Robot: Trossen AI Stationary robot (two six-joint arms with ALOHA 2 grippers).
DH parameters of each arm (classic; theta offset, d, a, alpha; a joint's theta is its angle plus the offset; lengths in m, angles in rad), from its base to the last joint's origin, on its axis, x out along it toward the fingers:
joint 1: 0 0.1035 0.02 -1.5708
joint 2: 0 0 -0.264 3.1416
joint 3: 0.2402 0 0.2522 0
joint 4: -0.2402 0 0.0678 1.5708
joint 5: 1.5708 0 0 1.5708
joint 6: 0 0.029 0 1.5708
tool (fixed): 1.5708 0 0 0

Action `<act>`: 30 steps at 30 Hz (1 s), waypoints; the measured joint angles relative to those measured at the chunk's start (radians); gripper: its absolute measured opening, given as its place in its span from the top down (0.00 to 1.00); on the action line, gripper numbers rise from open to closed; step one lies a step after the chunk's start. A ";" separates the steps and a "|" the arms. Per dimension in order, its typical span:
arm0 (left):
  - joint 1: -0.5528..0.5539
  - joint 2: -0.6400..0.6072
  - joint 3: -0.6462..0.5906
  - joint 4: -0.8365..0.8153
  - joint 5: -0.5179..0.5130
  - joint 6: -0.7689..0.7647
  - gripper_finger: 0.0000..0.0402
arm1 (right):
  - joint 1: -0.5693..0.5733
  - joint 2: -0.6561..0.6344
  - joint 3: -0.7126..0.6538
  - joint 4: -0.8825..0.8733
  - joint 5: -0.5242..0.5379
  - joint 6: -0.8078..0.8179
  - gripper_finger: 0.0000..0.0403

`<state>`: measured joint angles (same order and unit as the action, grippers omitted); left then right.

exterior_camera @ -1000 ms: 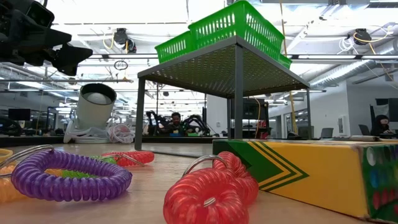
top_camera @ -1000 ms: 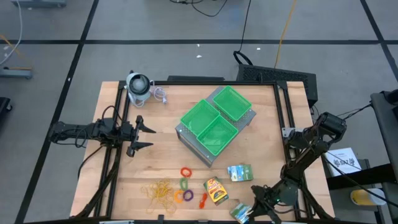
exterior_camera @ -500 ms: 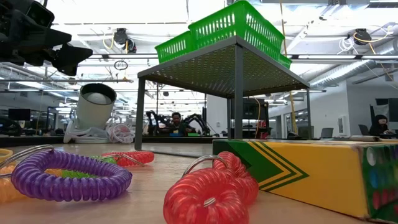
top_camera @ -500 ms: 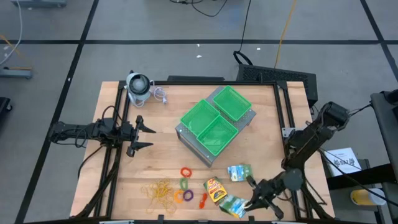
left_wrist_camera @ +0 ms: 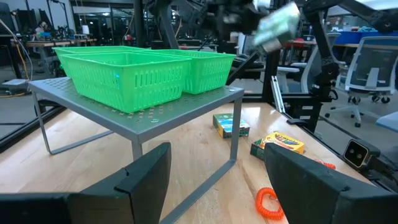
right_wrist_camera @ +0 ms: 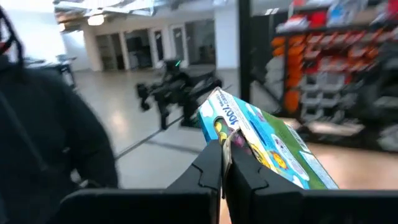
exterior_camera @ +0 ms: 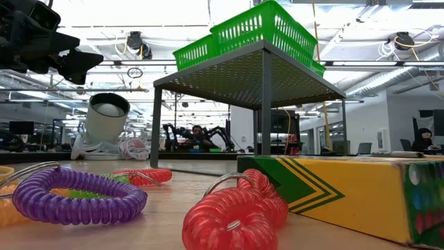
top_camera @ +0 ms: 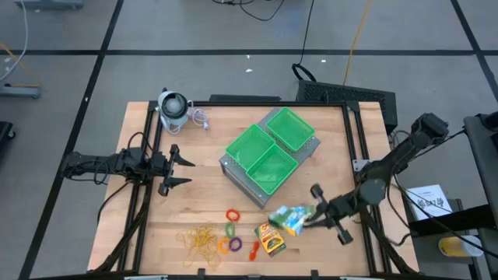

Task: Pick & Place Office Desk Supplies
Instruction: Put the yellow crayon box into the top right green bin on the shelf

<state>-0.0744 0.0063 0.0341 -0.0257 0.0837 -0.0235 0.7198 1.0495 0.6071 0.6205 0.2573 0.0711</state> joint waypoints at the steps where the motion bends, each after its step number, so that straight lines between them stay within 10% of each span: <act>1: 0.000 0.000 0.000 0.000 0.000 0.000 0.34 | -0.019 -0.026 0.000 -0.006 0.000 -0.022 1.00; 16: 0.000 0.000 0.000 0.000 0.000 0.000 0.34 | -0.436 -0.363 0.000 -0.185 -0.005 -0.292 1.00; 30: 0.000 0.000 0.000 0.000 0.000 0.000 0.34 | -1.136 -0.308 0.001 -0.249 -0.650 -0.088 1.00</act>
<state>-0.0745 0.0060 0.0341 -0.0257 0.0837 -0.0235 -0.4163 0.7411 0.6083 0.3719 -0.3930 -0.0172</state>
